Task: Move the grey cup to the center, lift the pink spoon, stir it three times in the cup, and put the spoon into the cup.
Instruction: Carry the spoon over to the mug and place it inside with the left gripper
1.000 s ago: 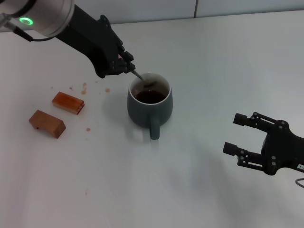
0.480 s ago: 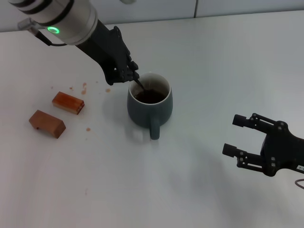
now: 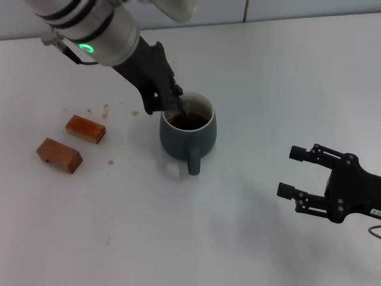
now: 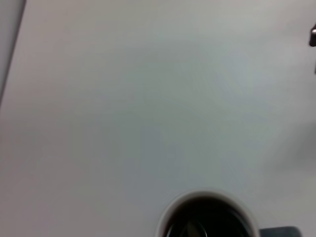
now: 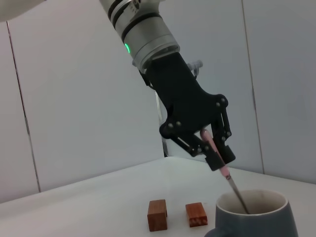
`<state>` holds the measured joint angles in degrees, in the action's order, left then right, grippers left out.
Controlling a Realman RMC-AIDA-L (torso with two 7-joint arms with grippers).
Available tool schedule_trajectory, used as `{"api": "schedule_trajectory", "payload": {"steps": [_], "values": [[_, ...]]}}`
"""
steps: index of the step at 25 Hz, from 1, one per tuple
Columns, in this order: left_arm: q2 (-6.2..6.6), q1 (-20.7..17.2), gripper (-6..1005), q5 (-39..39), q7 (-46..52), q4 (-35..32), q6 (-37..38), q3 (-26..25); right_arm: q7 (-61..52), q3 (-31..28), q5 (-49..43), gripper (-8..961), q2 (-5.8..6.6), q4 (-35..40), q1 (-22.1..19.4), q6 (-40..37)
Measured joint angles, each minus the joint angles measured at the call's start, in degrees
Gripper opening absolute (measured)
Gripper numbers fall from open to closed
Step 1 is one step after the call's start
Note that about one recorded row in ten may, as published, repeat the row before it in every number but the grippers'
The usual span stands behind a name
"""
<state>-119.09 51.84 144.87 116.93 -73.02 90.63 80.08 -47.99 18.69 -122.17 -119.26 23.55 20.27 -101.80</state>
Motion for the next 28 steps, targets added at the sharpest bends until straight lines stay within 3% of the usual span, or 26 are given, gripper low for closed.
{"api": "schedule_trajectory", "payload": {"steps": [8, 19, 28], "values": [[0.07, -0.7, 135, 0.0, 0.5, -0.4, 1.9, 1.3, 0.0, 0.1, 0.0, 787, 0.00, 0.0, 0.1, 0.1], [0.04, -0.5, 135, 3.8, 0.7, 0.1, -2.5, 0.8, -0.1, 0.4, 0.0, 787, 0.00, -0.2, 0.1, 0.4], [0.00, -0.4, 134, -1.1, 0.7, 0.0, -0.6, 2.0, -0.6, 1.5, 0.0, 786, 0.00, -0.1, 0.6, 0.5]]}}
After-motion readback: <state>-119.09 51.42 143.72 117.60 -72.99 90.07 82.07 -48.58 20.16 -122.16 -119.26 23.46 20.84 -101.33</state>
